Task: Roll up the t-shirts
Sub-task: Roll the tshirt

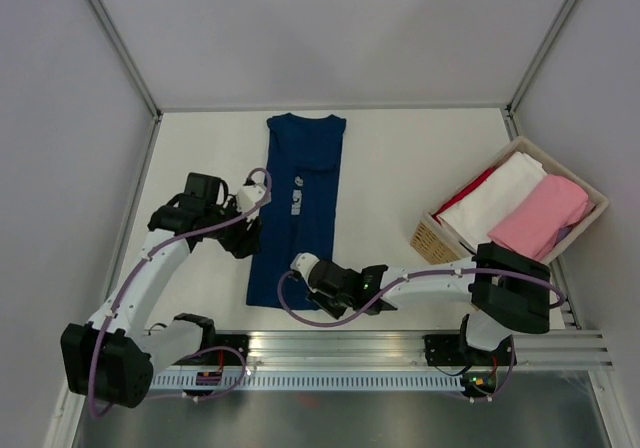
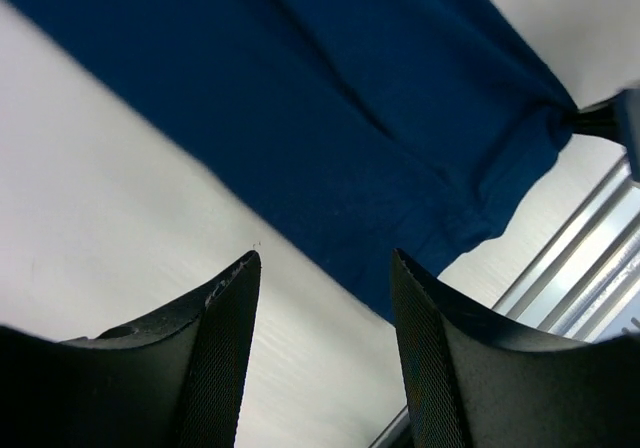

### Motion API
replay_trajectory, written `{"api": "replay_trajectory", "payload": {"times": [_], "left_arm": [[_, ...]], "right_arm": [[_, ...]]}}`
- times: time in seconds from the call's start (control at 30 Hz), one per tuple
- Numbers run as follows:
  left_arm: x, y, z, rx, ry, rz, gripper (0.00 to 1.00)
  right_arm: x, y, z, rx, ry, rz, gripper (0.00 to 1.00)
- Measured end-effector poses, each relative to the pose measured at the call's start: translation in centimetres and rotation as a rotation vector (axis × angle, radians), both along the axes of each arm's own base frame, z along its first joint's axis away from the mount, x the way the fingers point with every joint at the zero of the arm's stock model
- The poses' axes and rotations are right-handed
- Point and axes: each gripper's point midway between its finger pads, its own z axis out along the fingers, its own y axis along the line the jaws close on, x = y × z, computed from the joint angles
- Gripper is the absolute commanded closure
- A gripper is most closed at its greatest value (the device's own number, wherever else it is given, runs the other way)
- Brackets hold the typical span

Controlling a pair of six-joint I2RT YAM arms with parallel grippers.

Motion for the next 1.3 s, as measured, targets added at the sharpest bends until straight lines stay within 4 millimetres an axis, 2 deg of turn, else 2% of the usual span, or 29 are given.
{"api": "replay_trajectory", "payload": {"times": [0.1,0.13,0.23,0.33,0.37,0.47,0.57,0.63,0.7,0.8,0.97,1.07,1.23,1.27,1.3], "left_arm": [[-0.5,-2.3,0.7,0.011,-0.028,-0.13,0.4],[-0.6,-2.5,0.9,0.017,-0.032,-0.156,0.4],[-1.7,-2.1,0.5,0.07,-0.038,-0.267,0.39],[-3.4,-0.9,-0.5,0.143,-0.038,-0.39,0.35],[-4.4,-0.2,-1.2,0.182,-0.053,-0.459,0.34],[-6.1,-0.5,-2.3,0.214,-0.138,-0.597,0.33],[-9.4,-1.3,-5.0,0.235,-0.201,-0.792,0.32],[-11.1,-1.6,-6.8,0.245,-0.206,-0.893,0.32],[-12.0,-1.8,-8.5,0.268,-0.205,-0.964,0.32],[-11.1,-1.5,-10.4,0.326,-0.225,-0.985,0.32],[-10.0,-1.9,-11.5,0.348,-0.277,-1.002,0.34],[-9.4,-2.3,-11.4,0.343,-0.335,-1.006,0.42],[-8.9,-2.5,-11.6,0.35,-0.376,-1.008,0.57],[-8.8,-2.5,-11.6,0.351,-0.377,-1.007,0.61],[-8.8,-2.5,-11.7,0.352,-0.377,-1.007,0.69]], "right_arm": [[-0.5,-0.9,0.1,0.009,0.03,-0.039,0.74],[-0.6,-1.2,0.2,0.007,0.036,-0.043,0.63],[-1.2,-2.4,0.7,0.004,0.053,-0.058,0.51],[-1.5,-3.1,2.2,0.037,0.045,-0.057,0.48],[-1.4,-3.2,3.3,0.076,0.031,-0.057,0.47],[-1.3,-2.9,5.4,0.15,0.002,-0.047,0.46],[-1.1,-2.8,7.3,0.229,-0.046,-0.016,0.45],[-1.0,-2.8,7.9,0.252,-0.076,0.021,0.43],[-1.0,-2.8,7.8,0.25,-0.097,0.063,0.43],[-1.1,-3.0,6.8,0.219,-0.125,0.138,0.45],[-1.7,-2.6,4.1,0.129,-0.126,0.289,0.49],[-2.0,-2.2,2.1,0.055,-0.102,0.364,0.52],[-1.9,-1.8,0.6,0.006,-0.101,0.42,0.56],[-1.8,-1.8,0.6,0.004,-0.105,0.423,0.58],[-1.7,-1.7,0.6,0.005,-0.11,0.425,0.64]]}}
